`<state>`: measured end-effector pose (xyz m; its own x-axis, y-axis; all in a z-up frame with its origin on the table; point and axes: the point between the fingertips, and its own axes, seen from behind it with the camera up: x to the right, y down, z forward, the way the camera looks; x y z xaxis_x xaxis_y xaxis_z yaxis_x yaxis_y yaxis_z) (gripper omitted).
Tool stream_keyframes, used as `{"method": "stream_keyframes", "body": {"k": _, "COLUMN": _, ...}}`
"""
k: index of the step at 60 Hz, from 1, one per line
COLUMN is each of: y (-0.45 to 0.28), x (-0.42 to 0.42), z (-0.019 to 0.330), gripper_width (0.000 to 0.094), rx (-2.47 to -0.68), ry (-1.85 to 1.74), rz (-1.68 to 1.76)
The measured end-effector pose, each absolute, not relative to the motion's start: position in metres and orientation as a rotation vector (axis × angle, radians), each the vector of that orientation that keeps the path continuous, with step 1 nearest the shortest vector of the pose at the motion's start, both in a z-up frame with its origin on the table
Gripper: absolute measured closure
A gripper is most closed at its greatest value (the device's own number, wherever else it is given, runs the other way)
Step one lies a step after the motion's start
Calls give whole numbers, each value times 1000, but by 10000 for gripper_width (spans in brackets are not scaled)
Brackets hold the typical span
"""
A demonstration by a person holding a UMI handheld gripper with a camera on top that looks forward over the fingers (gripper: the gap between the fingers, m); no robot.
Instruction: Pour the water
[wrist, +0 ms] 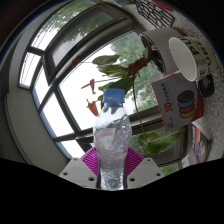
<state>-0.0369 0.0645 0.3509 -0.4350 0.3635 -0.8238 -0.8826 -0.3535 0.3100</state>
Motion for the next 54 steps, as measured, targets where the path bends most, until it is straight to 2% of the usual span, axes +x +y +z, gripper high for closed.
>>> {"method": "stream_keyframes", "body": {"k": 7, "y": 96, "x": -15, "z": 312, "gripper_width": 647, "rx": -697, "ry": 1211, "rz": 2029}}
{"method": "stream_keyframes", "body": {"k": 13, "y": 112, "x": -5, "z": 280, "gripper_width": 648, "rx": -655, "ry": 1330, "rz": 2047}}
{"method": "stream_keyframes", "body": {"k": 26, "y": 113, "x": -6, "z": 271, "gripper_width": 644, "rx": -689, "ry": 1346, "rz": 2042}}
{"method": "stream_keyframes", "body": {"k": 32, "y": 105, "x": -12, "z": 298, "gripper_width": 645, "rx": -790, "ry": 1233, "rz": 1995}}
{"method": "stream_keyframes", "body": {"k": 39, "y": 87, "x": -10, "z": 362, "gripper_width": 647, "rx": -940, "ry": 924, "rz": 1793}}
{"method": "stream_keyframes", "body": {"k": 48, "y": 59, "x": 27, "z": 451, "gripper_width": 647, "rx": -1029, "ry": 463, "rz": 1285}}
{"method": "stream_keyframes", "body": {"k": 52, "y": 37, "x": 63, "z": 481, "gripper_width": 647, "rx": -1027, "ry": 301, "rz": 1037}}
{"method": "stream_keyframes", "body": {"k": 54, "y": 43, "x": 68, "z": 481, "gripper_width": 646, "rx": -1039, "ry": 240, "rz": 905}}
